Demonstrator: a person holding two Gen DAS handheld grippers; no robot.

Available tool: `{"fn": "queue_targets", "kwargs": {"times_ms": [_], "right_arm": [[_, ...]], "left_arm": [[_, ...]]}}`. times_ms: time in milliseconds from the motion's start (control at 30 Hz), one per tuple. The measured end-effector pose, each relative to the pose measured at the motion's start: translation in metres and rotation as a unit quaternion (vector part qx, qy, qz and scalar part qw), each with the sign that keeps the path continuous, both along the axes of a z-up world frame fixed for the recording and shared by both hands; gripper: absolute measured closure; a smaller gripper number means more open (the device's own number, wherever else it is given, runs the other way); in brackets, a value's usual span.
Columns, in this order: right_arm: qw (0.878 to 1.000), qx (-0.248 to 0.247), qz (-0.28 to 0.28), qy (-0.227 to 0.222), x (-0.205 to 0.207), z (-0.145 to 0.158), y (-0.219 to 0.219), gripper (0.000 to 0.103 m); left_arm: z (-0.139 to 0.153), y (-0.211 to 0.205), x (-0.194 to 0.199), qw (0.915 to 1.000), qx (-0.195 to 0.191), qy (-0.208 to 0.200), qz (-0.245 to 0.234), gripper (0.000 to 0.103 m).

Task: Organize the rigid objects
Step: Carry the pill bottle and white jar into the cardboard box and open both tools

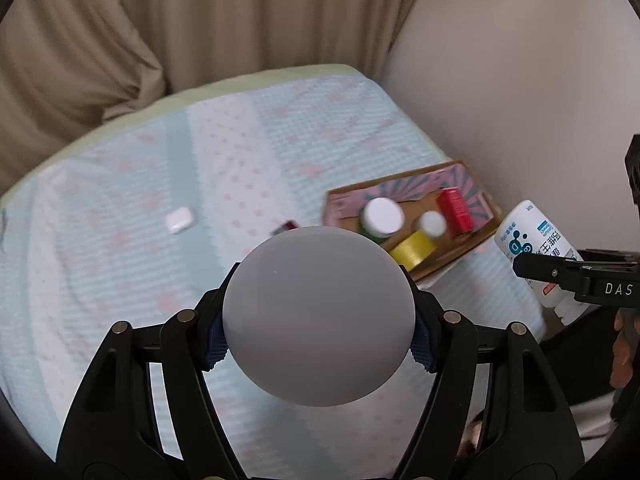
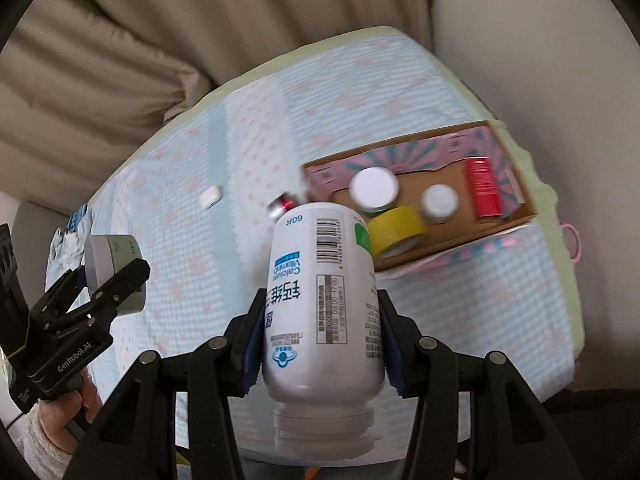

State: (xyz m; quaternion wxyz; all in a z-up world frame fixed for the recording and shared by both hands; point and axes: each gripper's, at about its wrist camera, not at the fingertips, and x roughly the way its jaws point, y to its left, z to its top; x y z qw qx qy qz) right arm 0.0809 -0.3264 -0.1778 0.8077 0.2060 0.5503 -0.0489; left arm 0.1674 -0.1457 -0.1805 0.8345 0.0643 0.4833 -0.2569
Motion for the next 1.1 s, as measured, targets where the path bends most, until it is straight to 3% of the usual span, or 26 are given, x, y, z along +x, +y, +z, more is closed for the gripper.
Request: {"fn": "queue_targets", "kwargs": {"times_ms": [267, 467, 800, 967, 1100], "right_arm": [[1.000, 0.006, -0.030, -0.003, 0.006, -0.005, -0.102, 0.057], [0.999, 0.020, -0.035, 0.015, 0.035, -0.034, -0.160, 0.057], [0.996, 0.064, -0.021, 0.059, 0.094, -0.111, -0.210, 0.057], [0.993, 0.090, -0.030, 0.071, 0.111, -0.145, -0.227, 0.057], [0.990, 0.109, -0.041, 0.081, 0.117, -0.159, -0.238, 0.057]], "left_arm": [[-0.023, -0.103, 0.021, 0.9995, 0.011, 0.021, -0.020, 0.035], [-0.057, -0.173, 0.049, 0.9980, 0.029, 0.039, -0.039, 0.035], [-0.146, -0.257, 0.094, 0.9895, 0.083, 0.094, -0.072, 0.035], [-0.195, -0.287, 0.102, 0.9785, 0.116, 0.133, -0.106, 0.035], [-0.209, -0.301, 0.099, 0.9718, 0.137, 0.138, -0.133, 0.035]]}}
